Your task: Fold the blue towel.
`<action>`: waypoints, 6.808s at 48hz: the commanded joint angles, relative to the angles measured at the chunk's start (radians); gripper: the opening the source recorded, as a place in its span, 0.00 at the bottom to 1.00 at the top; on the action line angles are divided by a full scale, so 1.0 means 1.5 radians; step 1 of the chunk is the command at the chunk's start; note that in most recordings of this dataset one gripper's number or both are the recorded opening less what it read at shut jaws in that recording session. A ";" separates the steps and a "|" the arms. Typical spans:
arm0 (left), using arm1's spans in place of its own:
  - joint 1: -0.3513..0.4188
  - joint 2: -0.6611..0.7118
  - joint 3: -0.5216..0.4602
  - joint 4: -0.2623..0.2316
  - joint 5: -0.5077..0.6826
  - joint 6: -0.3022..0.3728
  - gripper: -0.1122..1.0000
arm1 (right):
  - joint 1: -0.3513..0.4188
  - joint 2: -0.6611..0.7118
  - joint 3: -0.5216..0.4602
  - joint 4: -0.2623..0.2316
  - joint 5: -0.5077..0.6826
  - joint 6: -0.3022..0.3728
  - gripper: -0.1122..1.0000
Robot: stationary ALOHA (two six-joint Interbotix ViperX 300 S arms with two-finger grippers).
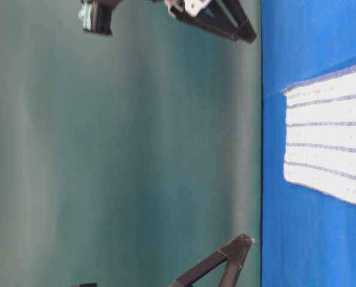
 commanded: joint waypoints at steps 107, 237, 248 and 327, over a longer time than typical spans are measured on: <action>0.186 0.423 -0.245 0.015 -0.156 0.067 0.39 | -0.085 0.340 -0.156 -0.011 -0.221 0.035 0.55; -0.280 0.262 -0.103 0.008 -0.173 -0.105 0.14 | 0.378 0.216 -0.052 0.245 -0.205 0.043 0.27; -0.278 0.264 -0.104 0.008 -0.184 -0.104 0.14 | 0.385 0.215 -0.052 0.245 -0.202 0.043 0.27; -0.274 -0.325 0.156 0.008 -0.047 0.003 0.80 | 0.321 -0.406 0.154 0.093 0.005 0.006 0.87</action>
